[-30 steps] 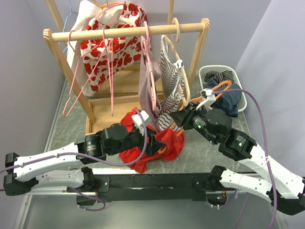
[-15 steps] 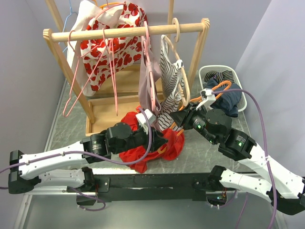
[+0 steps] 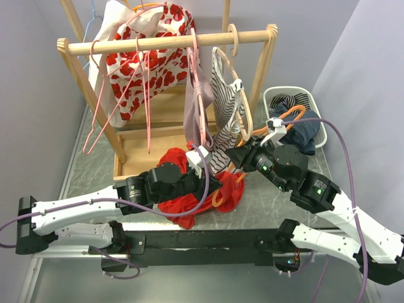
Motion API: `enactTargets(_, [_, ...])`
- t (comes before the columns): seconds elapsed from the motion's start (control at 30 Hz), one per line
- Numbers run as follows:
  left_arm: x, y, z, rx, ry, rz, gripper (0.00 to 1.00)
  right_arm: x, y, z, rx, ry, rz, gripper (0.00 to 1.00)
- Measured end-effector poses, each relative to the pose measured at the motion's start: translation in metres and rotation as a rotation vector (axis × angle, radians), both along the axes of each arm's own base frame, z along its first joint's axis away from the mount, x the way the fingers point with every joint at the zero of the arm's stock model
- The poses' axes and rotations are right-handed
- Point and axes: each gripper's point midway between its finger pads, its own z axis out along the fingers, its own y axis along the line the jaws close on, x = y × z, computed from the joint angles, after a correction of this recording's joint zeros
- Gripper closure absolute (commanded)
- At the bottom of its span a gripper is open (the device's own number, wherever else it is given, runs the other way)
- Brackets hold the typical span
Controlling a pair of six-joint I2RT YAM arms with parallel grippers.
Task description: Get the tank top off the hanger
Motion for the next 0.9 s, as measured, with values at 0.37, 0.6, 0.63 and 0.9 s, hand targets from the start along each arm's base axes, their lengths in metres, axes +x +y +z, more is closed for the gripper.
enactTargets(0.37, [0.001, 0.002, -0.002, 0.012, 0.0, 0.005, 0.99, -0.001, -0.003, -0.002, -0.004, 0.007, -0.009, 0.89])
enactTargets(0.6, [-0.007, 0.03, -0.009, 0.082, 0.015, 0.008, 0.99, 0.001, -0.01, -0.009, -0.026, 0.026, -0.049, 0.9])
enactTargets(0.63, [-0.01, 0.038, -0.011, 0.099, 0.021, 0.008, 0.99, 0.003, -0.012, -0.009, -0.028, 0.025, -0.06, 0.9])
enactTargets(0.9, [-0.021, 0.08, -0.037, 0.216, 0.107, 0.052, 0.99, 0.006, -0.018, -0.009, -0.037, 0.019, -0.091, 0.9])
